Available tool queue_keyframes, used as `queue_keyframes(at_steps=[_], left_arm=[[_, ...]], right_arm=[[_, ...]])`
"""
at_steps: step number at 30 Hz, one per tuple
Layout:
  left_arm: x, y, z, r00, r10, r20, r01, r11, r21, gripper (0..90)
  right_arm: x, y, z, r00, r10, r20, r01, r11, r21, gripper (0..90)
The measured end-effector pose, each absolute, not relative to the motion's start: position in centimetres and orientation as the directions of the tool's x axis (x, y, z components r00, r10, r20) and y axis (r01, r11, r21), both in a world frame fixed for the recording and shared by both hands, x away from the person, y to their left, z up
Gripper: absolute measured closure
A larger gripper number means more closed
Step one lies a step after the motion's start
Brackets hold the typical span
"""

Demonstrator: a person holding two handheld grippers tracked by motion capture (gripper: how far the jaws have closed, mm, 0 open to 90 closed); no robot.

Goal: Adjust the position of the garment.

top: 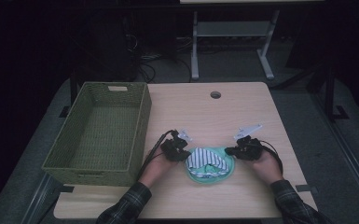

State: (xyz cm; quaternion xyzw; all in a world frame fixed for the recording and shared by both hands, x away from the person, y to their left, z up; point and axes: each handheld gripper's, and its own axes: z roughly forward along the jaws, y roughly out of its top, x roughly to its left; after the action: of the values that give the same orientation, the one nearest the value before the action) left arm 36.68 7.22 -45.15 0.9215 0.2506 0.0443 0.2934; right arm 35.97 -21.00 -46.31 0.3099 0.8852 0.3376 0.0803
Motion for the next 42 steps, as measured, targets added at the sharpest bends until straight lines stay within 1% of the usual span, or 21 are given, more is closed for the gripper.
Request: queue_keyframes(at_steps=[8,10,15,17,20,21,24,28,31,34,38,42], left_arm=[[39.0,5.8,-45.2,0.882,0.468,-0.055,0.413,-0.712,0.568,89.7],[39.5,5.4,-45.2,0.888,0.458,-0.044,0.399,-0.721,0.567,89.7],[40.5,4.5,-45.3,0.887,0.460,-0.047,0.400,-0.713,0.576,89.7],[40.7,4.5,-45.0,0.883,0.466,-0.053,0.404,-0.700,0.589,89.4],[40.8,5.3,-44.0,0.879,0.473,-0.060,0.405,-0.675,0.617,88.9],[40.7,5.7,-43.6,0.877,0.477,-0.054,0.402,-0.669,0.626,88.8],[39.9,6.7,-42.4,0.867,0.493,-0.073,0.415,-0.632,0.654,88.8],[37.9,7.6,-41.2,0.858,0.506,-0.085,0.417,-0.591,0.691,88.0],[37.0,8.1,-40.4,0.868,0.494,-0.050,0.388,-0.612,0.690,82.7],[36.8,8.6,-40.0,0.860,0.506,-0.061,0.397,-0.590,0.703,81.2],[35.7,9.0,-39.9,0.861,0.495,-0.120,0.426,-0.570,0.702,89.5],[33.3,8.9,-40.4,0.873,0.466,-0.141,0.425,-0.588,0.688,89.6]], right_arm=[[33.8,-21.9,-46.2,-0.802,0.593,0.072,0.494,0.590,0.639,89.9],[33.2,-22.0,-46.2,-0.806,0.587,0.076,0.492,0.593,0.638,89.9],[31.7,-21.7,-46.3,-0.827,0.553,0.099,0.477,0.599,0.644,89.9],[31.3,-21.6,-46.2,-0.834,0.543,0.095,0.468,0.606,0.643,89.8],[31.3,-21.8,-45.6,-0.833,0.542,0.107,0.462,0.578,0.672,89.8],[31.4,-21.9,-45.3,-0.831,0.547,0.104,0.460,0.570,0.681,89.8],[32.1,-22.2,-44.7,-0.818,0.567,0.100,0.464,0.546,0.698,89.8],[33.5,-22.2,-44.9,-0.805,0.588,0.077,0.462,0.540,0.704,89.8],[34.4,-22.1,-45.0,-0.793,0.604,0.080,0.474,0.529,0.704,89.8],[35.3,-21.7,-45.2,-0.790,0.608,0.080,0.477,0.526,0.704,89.8],[36.4,-20.9,-45.8,-0.789,0.608,0.082,0.486,0.538,0.689,89.8],[36.7,-20.5,-46.3,-0.796,0.600,0.085,0.490,0.555,0.671,89.8]])
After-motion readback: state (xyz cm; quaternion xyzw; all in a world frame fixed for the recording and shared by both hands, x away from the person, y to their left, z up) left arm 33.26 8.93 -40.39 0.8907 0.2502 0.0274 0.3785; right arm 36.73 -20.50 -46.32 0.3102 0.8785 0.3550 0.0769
